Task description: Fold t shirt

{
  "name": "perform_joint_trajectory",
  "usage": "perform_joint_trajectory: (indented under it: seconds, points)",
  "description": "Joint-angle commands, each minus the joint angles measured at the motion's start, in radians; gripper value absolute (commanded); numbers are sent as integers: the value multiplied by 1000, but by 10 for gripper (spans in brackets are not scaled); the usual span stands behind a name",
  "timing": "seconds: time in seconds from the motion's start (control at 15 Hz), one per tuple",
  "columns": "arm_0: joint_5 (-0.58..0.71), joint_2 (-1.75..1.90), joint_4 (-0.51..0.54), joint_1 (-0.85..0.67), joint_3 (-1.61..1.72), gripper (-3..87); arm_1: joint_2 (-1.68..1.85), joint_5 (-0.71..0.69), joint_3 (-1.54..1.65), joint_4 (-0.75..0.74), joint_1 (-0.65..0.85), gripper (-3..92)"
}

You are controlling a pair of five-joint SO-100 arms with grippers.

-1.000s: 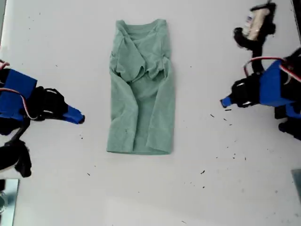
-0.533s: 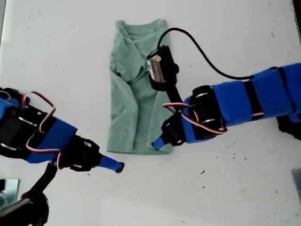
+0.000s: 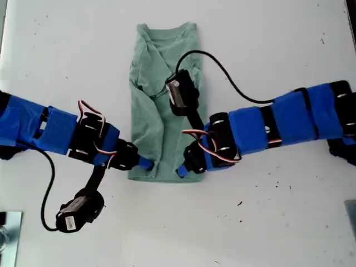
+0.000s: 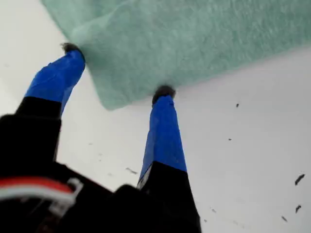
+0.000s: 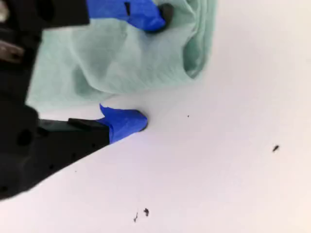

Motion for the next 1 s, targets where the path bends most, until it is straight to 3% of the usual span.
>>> perform_joint_trajectory:
  seconds: [0.0, 0.07, 0.13, 0.2, 0.4, 0.67, 0.93]
  points:
    - [35, -115, -17, -32, -5, 260, -60, -9, -38, -55, 17, 279]
    - [80, -198, -6, -44, -41, 220, -98, 3, -34, -64, 15, 193]
    - [71, -242, 35, -37, -94, 83, -126, 20, -34, -66, 12, 31]
    - [48, -218, 40, -2, -132, -1, -137, 11, -51, -55, 3, -15]
    - [6, -71, 81, 126, -345, -2, -37, -9, -262, 118, -51, -13]
    - [-26, 57, 60, 232, -454, -2, 67, -61, -276, 49, -101, -13]
    - [124, 255, 74, -11, -382, -2, 163, -284, -252, 25, 127, -13]
